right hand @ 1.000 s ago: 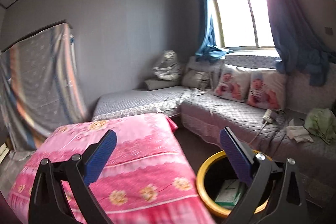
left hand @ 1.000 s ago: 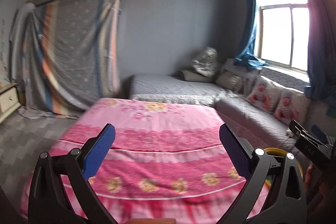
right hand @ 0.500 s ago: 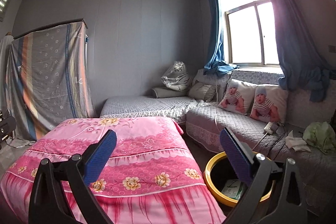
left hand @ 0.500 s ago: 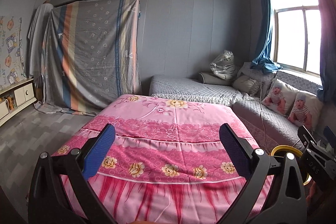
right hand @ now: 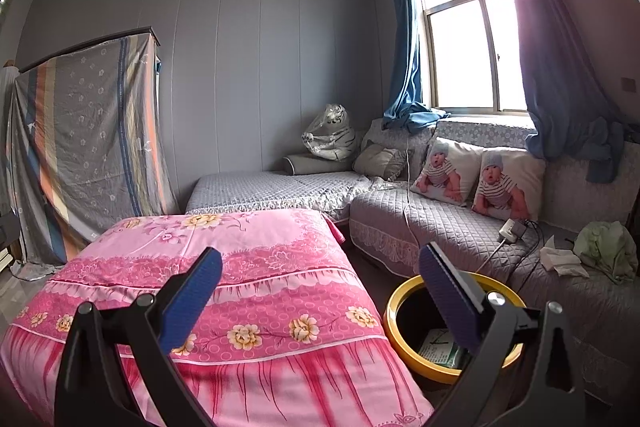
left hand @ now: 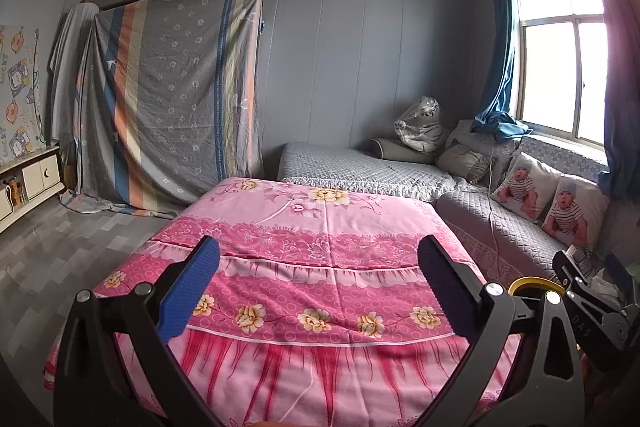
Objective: Collect trash
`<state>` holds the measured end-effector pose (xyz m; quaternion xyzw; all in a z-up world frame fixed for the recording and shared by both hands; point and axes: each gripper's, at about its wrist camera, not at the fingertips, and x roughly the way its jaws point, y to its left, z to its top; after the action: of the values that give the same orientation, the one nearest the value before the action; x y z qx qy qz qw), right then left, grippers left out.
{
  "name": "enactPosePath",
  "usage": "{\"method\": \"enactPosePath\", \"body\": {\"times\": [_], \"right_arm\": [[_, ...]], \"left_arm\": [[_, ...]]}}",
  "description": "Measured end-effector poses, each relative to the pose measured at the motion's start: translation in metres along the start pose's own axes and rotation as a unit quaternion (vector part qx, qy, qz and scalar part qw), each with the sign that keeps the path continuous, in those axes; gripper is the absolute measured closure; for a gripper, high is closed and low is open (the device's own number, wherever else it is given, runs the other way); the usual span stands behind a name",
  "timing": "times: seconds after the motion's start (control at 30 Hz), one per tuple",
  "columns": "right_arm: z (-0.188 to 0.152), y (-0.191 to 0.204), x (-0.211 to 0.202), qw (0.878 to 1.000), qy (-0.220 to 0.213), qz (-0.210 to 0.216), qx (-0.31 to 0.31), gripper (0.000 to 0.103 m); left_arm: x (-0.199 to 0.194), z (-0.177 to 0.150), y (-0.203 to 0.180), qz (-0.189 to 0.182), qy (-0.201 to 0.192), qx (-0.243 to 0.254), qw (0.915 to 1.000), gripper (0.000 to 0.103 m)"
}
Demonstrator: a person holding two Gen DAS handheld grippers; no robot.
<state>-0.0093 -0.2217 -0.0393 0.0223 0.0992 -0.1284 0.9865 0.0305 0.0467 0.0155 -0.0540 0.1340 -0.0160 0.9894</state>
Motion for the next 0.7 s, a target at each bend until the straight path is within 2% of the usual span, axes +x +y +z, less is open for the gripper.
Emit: {"method": "enactPosePath", "body": {"times": [0.7], "right_arm": [[-0.0047, 0.0011, 0.0041, 1.000, 0.009, 0.001, 0.003, 0.008]], "left_arm": [[0.0016, -0.0033, -0.0026, -0.004, 0.003, -0.006, 1.0000, 0.008]]}}
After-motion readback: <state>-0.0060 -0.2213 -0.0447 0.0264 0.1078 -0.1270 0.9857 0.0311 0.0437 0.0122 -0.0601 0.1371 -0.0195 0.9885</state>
